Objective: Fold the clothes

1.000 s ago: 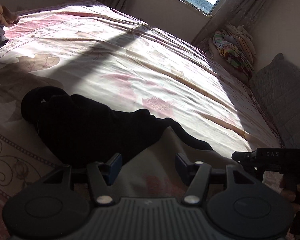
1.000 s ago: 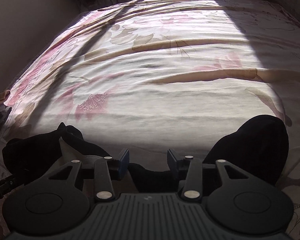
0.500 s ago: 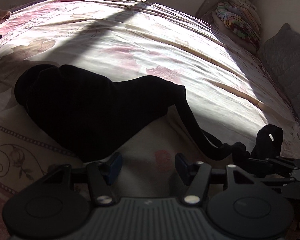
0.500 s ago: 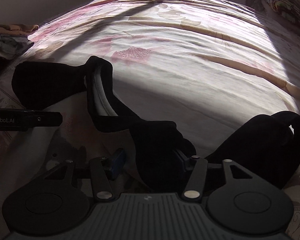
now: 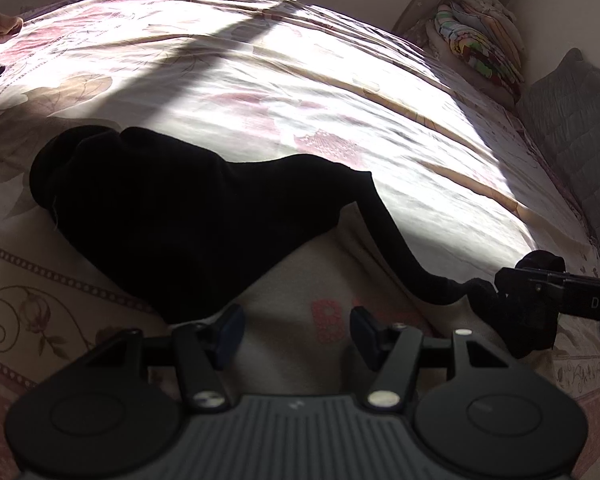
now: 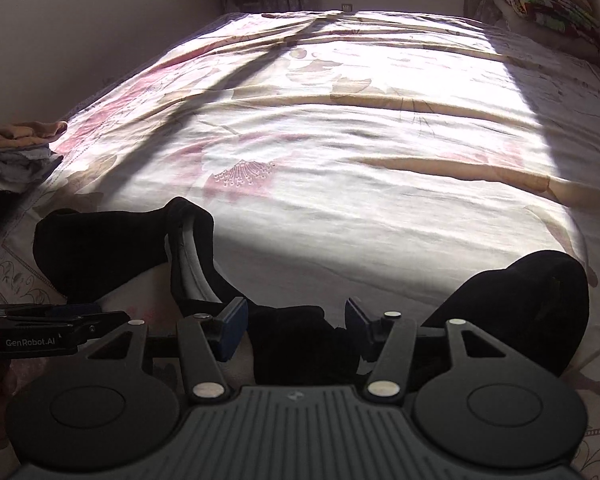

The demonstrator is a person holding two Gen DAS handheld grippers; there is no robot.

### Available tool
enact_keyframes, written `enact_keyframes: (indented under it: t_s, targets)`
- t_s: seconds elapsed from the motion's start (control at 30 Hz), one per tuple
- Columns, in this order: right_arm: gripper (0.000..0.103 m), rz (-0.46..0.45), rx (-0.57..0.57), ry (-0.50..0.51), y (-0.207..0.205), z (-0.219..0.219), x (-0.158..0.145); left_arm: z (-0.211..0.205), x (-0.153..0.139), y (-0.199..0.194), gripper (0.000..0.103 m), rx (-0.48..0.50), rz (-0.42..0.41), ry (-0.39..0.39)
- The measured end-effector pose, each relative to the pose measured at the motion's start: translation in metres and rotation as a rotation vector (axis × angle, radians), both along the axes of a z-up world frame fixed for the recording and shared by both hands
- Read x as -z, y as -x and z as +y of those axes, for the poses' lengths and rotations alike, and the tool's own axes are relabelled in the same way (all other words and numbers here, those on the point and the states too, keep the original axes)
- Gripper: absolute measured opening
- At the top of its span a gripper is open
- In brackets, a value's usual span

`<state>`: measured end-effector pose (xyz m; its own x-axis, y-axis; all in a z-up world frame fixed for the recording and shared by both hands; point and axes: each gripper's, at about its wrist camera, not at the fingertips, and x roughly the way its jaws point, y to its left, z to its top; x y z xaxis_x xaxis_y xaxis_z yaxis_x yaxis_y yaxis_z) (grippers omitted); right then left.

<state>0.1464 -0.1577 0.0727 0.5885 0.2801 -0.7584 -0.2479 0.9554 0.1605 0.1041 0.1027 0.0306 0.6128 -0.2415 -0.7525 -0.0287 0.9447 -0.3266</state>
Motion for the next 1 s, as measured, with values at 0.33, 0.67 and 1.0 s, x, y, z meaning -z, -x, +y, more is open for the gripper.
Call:
enact_keyframes:
  t_s: [0.33, 0.67, 1.0]
  targets:
    - [0.023, 0.076, 0.012, -0.035, -0.013, 0.009, 0.039, 0.002, 0.001, -0.001, 0.06, 0.004, 0.001, 0.006]
    - [0.018, -0.283, 0.098, 0.295, -0.036, 0.018, 0.007, 0.002, 0.002, -0.004, 0.061, -0.008, 0.005, 0.017]
    - [0.0, -0.198, 0.208, 0.504, -0.078, 0.02, 0.065, 0.003, 0.002, -0.007, 0.061, -0.005, 0.009, 0.031]
